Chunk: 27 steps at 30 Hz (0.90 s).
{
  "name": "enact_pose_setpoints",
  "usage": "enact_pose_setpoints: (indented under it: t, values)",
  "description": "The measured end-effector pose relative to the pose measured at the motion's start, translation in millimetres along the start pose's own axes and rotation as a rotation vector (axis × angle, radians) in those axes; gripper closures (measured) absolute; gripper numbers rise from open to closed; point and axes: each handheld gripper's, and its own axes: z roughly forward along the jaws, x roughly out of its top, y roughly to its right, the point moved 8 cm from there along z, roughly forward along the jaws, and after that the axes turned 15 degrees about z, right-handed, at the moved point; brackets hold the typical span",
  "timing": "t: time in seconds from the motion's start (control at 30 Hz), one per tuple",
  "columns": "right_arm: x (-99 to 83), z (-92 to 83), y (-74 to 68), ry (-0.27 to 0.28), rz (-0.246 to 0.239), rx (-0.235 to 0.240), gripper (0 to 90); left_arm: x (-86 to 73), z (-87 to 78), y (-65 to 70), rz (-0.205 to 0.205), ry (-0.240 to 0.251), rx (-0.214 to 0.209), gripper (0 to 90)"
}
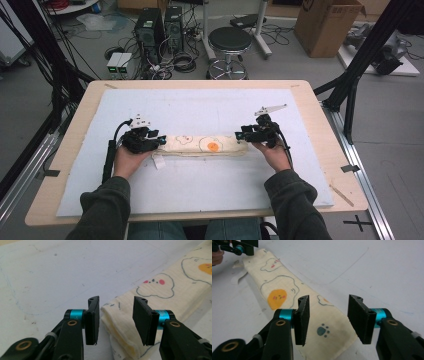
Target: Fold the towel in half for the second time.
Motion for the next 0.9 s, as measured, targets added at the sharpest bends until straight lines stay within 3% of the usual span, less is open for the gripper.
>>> enact_pose_setpoints:
  t: [0.1,0.63,0.9]
  values:
    - [1.6,-3.6,-2.9,0.017,0.003,0.000,48.8,3.1,-5.3,0.9,-0.004,0.025,-0.006,54.4]
    - [1.4,-7.9,-9.6,0.027,0.015,-0.009,43.6,5.6,-20.1,6.3,0.018,0.024,-0.021,52.2]
    - [1.6,-12.0,-12.0,0.040,0.023,-0.009,33.9,5.9,-28.6,8.1,0.022,0.032,-0.034,47.2]
